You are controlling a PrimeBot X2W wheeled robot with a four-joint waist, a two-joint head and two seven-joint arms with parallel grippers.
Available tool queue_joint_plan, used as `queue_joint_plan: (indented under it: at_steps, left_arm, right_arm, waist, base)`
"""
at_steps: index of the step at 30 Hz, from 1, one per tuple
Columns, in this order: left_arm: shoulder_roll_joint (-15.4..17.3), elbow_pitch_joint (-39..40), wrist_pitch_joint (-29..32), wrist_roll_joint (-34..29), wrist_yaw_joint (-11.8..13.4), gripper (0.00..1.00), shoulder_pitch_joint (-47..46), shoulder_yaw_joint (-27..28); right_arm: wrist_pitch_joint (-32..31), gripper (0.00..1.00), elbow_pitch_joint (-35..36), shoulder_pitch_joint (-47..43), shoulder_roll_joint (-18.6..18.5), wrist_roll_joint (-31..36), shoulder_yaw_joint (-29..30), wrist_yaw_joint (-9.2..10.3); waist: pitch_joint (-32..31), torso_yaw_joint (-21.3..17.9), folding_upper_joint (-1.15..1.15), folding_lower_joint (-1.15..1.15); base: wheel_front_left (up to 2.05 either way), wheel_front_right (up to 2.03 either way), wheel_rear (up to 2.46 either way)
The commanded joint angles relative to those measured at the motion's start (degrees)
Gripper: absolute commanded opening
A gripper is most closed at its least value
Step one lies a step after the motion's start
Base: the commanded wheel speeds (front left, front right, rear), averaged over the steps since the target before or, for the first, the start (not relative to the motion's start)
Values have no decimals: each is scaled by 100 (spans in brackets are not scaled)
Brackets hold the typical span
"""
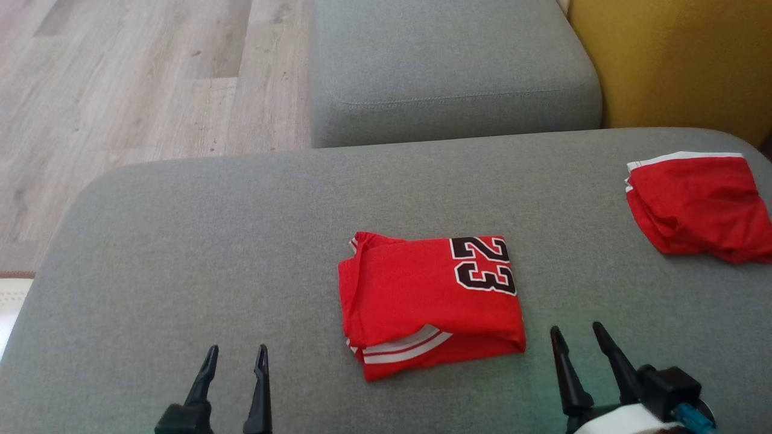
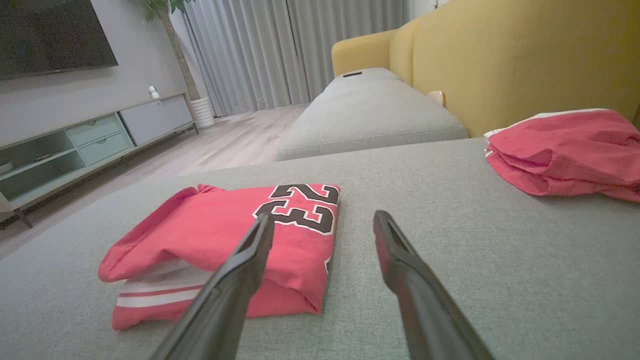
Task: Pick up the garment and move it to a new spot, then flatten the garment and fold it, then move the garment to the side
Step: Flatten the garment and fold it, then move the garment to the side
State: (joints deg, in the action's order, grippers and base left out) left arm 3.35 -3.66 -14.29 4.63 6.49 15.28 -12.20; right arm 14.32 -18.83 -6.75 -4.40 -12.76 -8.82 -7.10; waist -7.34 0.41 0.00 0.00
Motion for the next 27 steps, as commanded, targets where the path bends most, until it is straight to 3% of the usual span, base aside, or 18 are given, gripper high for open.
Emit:
queue_joint_plan:
  at_steps: [1,27]
  left_arm:
    - [-47,237,-71,-54,-17,100,-235,216]
    - [-47,275,-71,-123,10,100,-185,215]
  right_arm:
    - [67,100,244,207,11,79,-105,-39]
    - [67,100,227,117,96,332,-146,-39]
  waist:
    - [-1,2,0,0]
    - [-33,47,0,0]
  base:
    - [0,0,0]
    - [0,0,0]
